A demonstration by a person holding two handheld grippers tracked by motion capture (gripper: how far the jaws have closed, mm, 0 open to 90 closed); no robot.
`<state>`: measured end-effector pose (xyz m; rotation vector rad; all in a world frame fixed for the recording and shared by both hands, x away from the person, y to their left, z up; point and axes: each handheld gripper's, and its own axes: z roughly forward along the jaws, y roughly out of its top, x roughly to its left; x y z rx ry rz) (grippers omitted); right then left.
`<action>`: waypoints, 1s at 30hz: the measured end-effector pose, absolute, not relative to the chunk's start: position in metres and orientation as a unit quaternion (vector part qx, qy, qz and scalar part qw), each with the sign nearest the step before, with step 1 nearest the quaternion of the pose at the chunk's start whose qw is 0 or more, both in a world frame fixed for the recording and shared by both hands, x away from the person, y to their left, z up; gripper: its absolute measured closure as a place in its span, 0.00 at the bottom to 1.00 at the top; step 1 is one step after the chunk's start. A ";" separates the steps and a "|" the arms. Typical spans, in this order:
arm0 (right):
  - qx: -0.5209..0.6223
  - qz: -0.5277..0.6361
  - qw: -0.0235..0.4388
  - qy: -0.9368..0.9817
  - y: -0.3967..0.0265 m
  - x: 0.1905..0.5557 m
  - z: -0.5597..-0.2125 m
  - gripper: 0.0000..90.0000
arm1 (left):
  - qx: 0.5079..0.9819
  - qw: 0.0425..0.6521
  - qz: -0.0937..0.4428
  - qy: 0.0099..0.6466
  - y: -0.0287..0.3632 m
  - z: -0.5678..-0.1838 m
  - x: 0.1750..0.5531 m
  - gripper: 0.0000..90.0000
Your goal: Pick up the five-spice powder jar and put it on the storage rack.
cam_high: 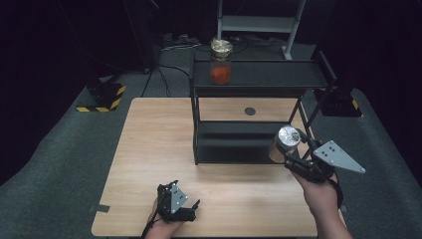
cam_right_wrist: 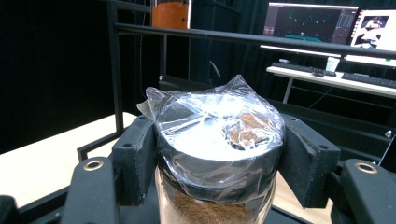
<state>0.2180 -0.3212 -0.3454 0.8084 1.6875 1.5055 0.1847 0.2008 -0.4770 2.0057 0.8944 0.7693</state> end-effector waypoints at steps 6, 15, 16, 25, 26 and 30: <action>0.311 0.587 0.364 0.652 -0.318 0.222 -0.337 0.38 | 0.792 0.397 0.302 0.353 0.201 -0.477 0.185 0.01; 0.306 0.593 0.374 0.644 -0.313 0.226 -0.322 0.38 | 0.791 0.398 0.301 0.353 0.202 -0.477 0.185 0.01; 0.305 0.594 0.375 0.643 -0.313 0.227 -0.320 0.38 | 0.791 0.399 0.301 0.353 0.202 -0.477 0.185 0.01; 0.302 0.599 0.383 0.635 -0.310 0.232 -0.303 0.38 | 0.791 0.400 0.300 0.353 0.203 -0.477 0.185 0.01; 0.302 0.599 0.383 0.635 -0.309 0.232 -0.302 0.38 | 0.791 0.400 0.300 0.353 0.203 -0.477 0.185 0.01; 0.299 0.601 0.388 0.632 -0.308 0.234 -0.295 0.38 | 0.790 0.401 0.300 0.353 0.203 -0.477 0.185 0.01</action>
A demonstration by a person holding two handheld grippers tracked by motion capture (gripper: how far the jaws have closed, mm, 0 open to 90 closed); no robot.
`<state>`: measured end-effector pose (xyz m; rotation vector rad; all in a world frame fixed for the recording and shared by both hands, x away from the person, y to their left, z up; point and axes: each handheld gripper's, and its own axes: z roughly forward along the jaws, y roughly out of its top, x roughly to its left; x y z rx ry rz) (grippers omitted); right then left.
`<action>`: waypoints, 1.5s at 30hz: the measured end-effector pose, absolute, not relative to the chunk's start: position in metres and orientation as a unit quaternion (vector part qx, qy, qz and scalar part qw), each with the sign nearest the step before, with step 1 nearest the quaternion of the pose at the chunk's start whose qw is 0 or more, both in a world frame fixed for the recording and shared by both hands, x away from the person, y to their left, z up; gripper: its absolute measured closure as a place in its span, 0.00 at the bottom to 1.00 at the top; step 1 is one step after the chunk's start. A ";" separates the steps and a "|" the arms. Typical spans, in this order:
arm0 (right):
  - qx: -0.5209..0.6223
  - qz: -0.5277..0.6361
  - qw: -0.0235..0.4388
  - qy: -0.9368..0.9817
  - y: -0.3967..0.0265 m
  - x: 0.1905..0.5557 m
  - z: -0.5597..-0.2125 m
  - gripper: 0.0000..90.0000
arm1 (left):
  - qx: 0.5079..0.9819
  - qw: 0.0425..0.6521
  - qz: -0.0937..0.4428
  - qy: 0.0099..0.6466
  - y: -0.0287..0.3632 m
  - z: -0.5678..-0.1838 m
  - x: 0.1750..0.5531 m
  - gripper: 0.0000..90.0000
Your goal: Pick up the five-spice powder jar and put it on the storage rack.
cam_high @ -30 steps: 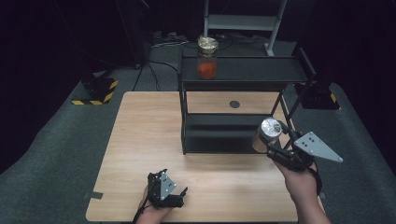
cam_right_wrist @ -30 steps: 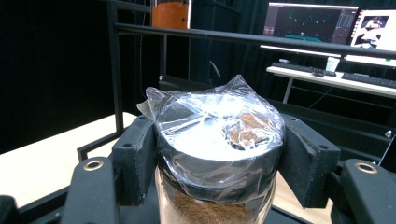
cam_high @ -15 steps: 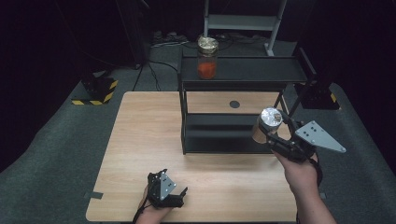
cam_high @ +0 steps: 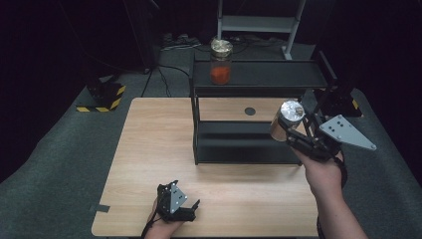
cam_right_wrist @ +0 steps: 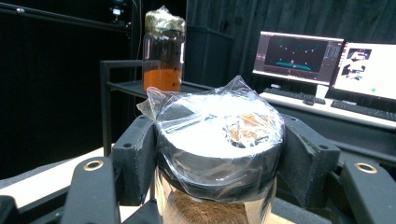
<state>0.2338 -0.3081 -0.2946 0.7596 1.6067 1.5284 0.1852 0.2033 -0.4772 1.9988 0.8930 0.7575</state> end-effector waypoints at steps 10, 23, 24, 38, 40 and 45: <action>0.296 0.605 0.397 0.624 -0.306 0.239 -0.277 0.38 | 0.791 0.402 0.299 0.352 0.204 -0.477 0.185 0.01; 0.293 0.611 0.405 0.614 -0.300 0.248 -0.259 0.38 | 0.790 0.404 0.298 0.352 0.205 -0.478 0.185 0.01; 0.293 0.611 0.406 0.613 -0.300 0.249 -0.258 0.38 | 0.789 0.405 0.298 0.353 0.205 -0.478 0.185 0.01; 0.301 0.615 0.408 0.603 -0.289 0.271 -0.245 0.38 | 0.787 0.409 0.297 0.353 0.206 -0.478 0.185 0.01; 0.302 0.616 0.408 0.603 -0.287 0.275 -0.244 0.38 | 0.788 0.408 0.296 0.353 0.207 -0.478 0.185 0.01; 0.307 0.620 0.404 0.599 -0.283 0.288 -0.243 0.38 | 0.787 0.411 0.295 0.354 0.207 -0.478 0.185 0.01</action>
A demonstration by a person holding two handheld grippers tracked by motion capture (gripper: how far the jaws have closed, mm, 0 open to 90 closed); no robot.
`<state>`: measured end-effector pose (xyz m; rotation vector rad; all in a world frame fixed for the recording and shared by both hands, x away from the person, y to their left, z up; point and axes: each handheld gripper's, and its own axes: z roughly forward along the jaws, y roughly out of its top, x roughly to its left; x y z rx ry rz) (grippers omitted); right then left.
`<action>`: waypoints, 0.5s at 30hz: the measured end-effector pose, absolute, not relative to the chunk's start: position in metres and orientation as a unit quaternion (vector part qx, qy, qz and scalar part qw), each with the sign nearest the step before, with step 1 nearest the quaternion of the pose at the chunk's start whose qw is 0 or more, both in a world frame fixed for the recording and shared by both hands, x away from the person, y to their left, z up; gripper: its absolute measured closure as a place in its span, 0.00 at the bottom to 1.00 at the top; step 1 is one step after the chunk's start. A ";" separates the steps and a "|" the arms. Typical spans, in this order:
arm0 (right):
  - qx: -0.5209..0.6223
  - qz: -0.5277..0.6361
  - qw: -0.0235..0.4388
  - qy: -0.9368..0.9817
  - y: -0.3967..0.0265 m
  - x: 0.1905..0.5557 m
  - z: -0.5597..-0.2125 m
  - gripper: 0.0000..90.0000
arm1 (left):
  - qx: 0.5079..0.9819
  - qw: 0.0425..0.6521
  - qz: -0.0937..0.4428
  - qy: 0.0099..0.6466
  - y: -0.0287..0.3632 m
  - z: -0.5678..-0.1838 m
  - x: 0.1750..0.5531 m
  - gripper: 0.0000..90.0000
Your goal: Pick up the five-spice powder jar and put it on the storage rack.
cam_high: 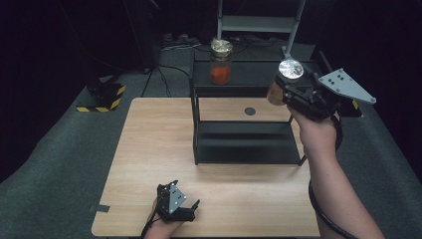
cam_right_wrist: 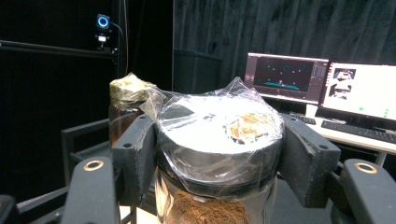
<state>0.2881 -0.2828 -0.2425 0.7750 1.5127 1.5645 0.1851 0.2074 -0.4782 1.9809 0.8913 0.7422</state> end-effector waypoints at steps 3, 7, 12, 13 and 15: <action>0.307 0.621 0.404 0.597 -0.279 0.294 -0.241 0.38 | 0.786 0.412 0.295 0.355 0.208 -0.479 0.185 0.01; 0.306 0.620 0.408 0.596 -0.274 0.301 -0.239 0.38 | 0.785 0.414 0.295 0.355 0.209 -0.479 0.185 0.01; 0.304 0.622 0.409 0.595 -0.270 0.312 -0.236 0.38 | 0.784 0.415 0.294 0.354 0.209 -0.479 0.185 0.01; 0.305 0.621 0.409 0.595 -0.269 0.314 -0.235 0.38 | 0.784 0.415 0.294 0.355 0.209 -0.479 0.185 0.01; 0.306 0.620 0.410 0.595 -0.267 0.317 -0.234 0.38 | 0.784 0.415 0.294 0.355 0.209 -0.479 0.185 0.01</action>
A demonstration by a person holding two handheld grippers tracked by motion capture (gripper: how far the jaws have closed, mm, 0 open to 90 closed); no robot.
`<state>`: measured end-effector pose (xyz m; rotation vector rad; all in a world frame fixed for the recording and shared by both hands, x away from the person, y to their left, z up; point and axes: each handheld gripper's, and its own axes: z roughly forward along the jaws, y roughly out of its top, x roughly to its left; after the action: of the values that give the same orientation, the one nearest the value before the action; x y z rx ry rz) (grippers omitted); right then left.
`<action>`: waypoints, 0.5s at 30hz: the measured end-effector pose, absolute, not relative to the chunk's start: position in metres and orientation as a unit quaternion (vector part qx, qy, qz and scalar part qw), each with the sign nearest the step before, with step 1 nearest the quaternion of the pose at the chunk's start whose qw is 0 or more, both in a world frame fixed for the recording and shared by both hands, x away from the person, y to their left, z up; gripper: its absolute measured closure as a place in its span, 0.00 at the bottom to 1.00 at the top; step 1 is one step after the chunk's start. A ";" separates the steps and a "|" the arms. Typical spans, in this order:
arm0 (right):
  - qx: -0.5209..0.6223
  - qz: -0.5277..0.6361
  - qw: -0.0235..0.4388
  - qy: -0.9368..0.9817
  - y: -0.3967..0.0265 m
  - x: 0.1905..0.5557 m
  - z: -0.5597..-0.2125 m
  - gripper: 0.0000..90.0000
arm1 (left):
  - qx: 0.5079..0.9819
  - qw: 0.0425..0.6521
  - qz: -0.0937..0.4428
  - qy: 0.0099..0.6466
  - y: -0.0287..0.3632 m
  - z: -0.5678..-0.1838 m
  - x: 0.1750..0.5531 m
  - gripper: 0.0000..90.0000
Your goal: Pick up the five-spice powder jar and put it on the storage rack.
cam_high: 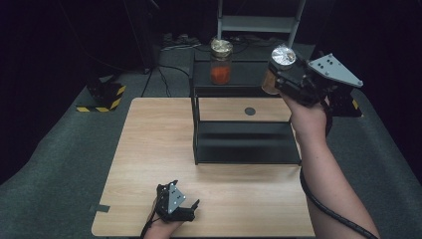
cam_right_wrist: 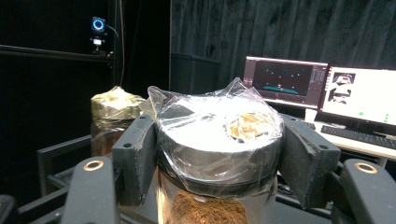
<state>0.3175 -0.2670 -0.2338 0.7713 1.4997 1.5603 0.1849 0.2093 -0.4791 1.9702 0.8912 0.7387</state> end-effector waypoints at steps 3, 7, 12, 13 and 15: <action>0.309 0.619 0.410 0.595 -0.264 0.324 -0.232 0.38 | 0.784 0.416 0.293 0.355 0.210 -0.479 0.185 0.01; 0.310 0.615 0.413 0.595 -0.259 0.332 -0.229 0.38 | 0.782 0.419 0.293 0.356 0.211 -0.480 0.185 0.01; 0.311 0.613 0.416 0.595 -0.253 0.342 -0.228 0.38 | 0.782 0.421 0.292 0.356 0.211 -0.480 0.185 0.01; 0.312 0.613 0.417 0.595 -0.252 0.344 -0.228 0.38 | 0.781 0.421 0.292 0.357 0.211 -0.480 0.185 0.01; 0.313 0.612 0.417 0.595 -0.250 0.347 -0.228 0.38 | 0.781 0.422 0.292 0.356 0.212 -0.480 0.184 0.01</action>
<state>0.3469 -0.2504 -0.2276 0.7849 1.4928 1.5352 0.1844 0.2116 -0.4803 1.9554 0.8914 0.7311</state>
